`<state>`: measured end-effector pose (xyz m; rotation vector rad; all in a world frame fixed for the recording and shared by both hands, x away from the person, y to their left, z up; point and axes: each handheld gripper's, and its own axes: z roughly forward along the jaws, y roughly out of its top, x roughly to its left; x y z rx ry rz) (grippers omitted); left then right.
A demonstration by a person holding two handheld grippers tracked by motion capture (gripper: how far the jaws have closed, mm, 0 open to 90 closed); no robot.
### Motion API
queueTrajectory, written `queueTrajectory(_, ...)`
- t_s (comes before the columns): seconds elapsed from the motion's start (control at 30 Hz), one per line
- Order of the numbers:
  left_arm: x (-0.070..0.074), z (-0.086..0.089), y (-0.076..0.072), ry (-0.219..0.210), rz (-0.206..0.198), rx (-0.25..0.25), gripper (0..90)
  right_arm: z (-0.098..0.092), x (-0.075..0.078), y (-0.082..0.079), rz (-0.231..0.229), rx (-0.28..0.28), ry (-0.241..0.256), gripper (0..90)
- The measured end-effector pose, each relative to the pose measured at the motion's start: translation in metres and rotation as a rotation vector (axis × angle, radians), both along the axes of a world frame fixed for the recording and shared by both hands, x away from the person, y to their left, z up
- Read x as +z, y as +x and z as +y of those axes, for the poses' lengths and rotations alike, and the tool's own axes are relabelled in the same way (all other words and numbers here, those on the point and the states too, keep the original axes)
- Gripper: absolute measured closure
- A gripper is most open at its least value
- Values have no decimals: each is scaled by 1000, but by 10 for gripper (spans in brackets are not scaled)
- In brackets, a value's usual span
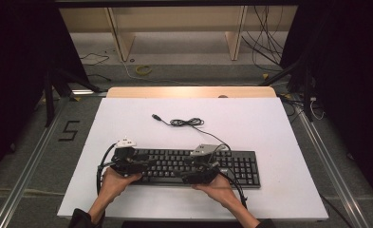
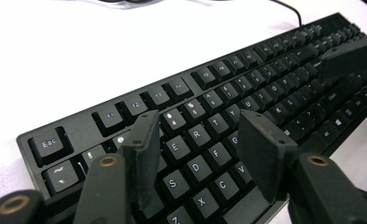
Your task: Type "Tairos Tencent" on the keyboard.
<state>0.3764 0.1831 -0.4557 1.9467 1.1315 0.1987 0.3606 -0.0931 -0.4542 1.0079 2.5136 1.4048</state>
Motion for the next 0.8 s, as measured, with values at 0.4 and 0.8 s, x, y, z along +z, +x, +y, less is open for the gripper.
queueTrajectory(0.4,1,1,-7,-25,-27,7,397,0,0,1,2,0,4,369)
queueTrajectory(0.8,4,4,-13,-48,-59,19,355,1,-1,2,5,2,10,389)
